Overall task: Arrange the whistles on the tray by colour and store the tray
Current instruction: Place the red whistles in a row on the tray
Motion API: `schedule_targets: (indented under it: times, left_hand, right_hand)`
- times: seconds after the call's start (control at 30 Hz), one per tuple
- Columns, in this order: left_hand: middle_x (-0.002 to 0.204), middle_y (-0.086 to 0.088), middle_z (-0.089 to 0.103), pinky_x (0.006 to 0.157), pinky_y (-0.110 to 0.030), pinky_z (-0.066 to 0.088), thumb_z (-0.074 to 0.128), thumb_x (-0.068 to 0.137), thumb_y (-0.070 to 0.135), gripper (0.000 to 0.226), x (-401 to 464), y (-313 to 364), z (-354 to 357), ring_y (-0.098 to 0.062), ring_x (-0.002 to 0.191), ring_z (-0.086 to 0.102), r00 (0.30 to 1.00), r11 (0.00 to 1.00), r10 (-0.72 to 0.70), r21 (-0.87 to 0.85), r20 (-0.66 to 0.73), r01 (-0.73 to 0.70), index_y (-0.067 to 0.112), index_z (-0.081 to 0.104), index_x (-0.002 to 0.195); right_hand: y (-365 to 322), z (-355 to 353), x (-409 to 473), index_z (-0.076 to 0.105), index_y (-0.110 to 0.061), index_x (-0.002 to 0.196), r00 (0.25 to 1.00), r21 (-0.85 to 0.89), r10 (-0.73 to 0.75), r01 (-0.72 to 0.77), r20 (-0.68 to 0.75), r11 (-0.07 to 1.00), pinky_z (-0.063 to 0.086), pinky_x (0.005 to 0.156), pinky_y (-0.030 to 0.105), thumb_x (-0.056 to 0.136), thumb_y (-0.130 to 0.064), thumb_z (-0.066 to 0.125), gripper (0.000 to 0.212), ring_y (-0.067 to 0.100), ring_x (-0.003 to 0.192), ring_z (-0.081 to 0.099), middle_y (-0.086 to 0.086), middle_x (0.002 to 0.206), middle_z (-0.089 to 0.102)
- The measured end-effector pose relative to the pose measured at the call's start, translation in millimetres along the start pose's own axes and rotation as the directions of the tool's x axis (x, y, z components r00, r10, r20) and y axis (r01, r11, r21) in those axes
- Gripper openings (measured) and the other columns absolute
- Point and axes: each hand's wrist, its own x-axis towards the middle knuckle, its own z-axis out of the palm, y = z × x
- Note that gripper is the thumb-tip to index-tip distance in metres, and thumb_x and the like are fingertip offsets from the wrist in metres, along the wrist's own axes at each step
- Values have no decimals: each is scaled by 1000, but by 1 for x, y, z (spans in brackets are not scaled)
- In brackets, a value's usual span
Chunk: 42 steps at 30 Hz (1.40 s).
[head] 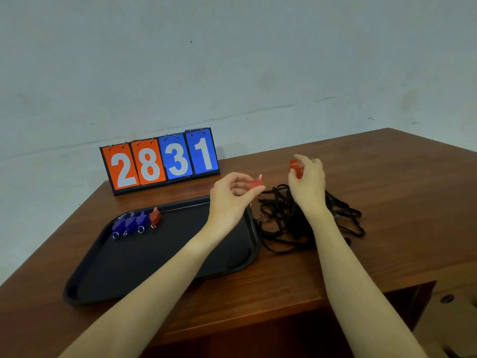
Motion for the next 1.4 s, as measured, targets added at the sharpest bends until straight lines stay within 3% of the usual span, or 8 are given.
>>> schedule_targets:
  times: [0.17, 0.4, 0.53, 0.67, 0.9, 1.03, 1.27, 1.4]
  left_hand:
    - [84, 12, 66, 70, -19, 54, 75, 79, 35, 27, -6, -24, -41, -2, 76, 64, 994, 943, -89, 317, -64, 105, 21, 65, 100]
    - [88, 6, 70, 77, -32, 56, 69, 82, 44, 28, -30, -51, -100, -7, 82, 65, 976, 651, -189, 731, -103, 204, 22, 66, 99]
    - [91, 6, 71, 76, -34, 57, 69, 82, 44, 28, -29, -60, -118, -10, 86, 65, 978, 617, -132, 758, -164, 211, 22, 68, 100]
    - [82, 8, 68, 73, -29, 55, 70, 81, 42, 24, -14, -69, -133, -8, 79, 63, 971, 608, -106, 759, -214, 234, 21, 72, 91]
    - [99, 1, 63, 88, -34, 45, 70, 80, 48, 31, 20, -88, -136, -17, 101, 54, 969, 478, -70, 844, -239, 243, 18, 73, 89]
    - [104, -3, 62, 89, -35, 46, 69, 79, 51, 37, 26, -97, -137, -19, 104, 53, 972, 381, -90, 894, -216, 234, 16, 70, 89]
    - [106, -4, 62, 90, -35, 44, 67, 80, 52, 39, 26, -107, -142, -20, 105, 52, 976, 346, -106, 912, -192, 218, 14, 69, 89]
    - [119, -3, 59, 96, -36, 41, 60, 84, 55, 46, 22, -102, -148, -20, 114, 50, 987, 354, -94, 922, -133, 158, 18, 66, 110]
  right_hand:
    - [-10, 15, -11, 50, -18, 134, 952, 57, -174, 165, 250, 985, 45, 83, 20, 94, -15, 55, 40, 7, 91, 54, -1, 108, 55]
    - [-37, 40, -37, 60, -18, 120, 870, 218, -322, 255, 373, 942, 47, 79, 13, 90, -14, 61, 29, 1, 89, 56, -2, 108, 60]
    - [-63, 57, -52, 60, -17, 118, 831, 251, -366, 281, 420, 926, 50, 80, 17, 89, -15, 62, 29, 4, 90, 58, -2, 108, 61]
    - [-84, 69, -51, 60, -14, 118, 834, 228, -393, 326, 388, 917, 44, 73, 10, 90, -16, 61, 28, 4, 87, 56, -1, 108, 60]
    - [-102, 102, -39, 58, -14, 115, 932, 214, -182, 117, 314, 970, 49, 78, 21, 90, -15, 62, 25, 9, 95, 58, 4, 112, 62]
    - [-100, 115, -39, 58, -14, 114, 940, 221, -124, 54, 318, 974, 48, 75, 20, 90, -15, 63, 25, 8, 96, 56, 4, 111, 62]
    - [-93, 122, -44, 60, -15, 114, 928, 221, -97, 16, 360, 975, 49, 78, 22, 88, -16, 65, 26, 9, 96, 59, 2, 108, 63]
    - [-93, 120, -48, 60, -15, 114, 920, 225, -109, 23, 377, 974, 51, 80, 24, 88, -17, 65, 26, 9, 95, 59, 1, 107, 62]
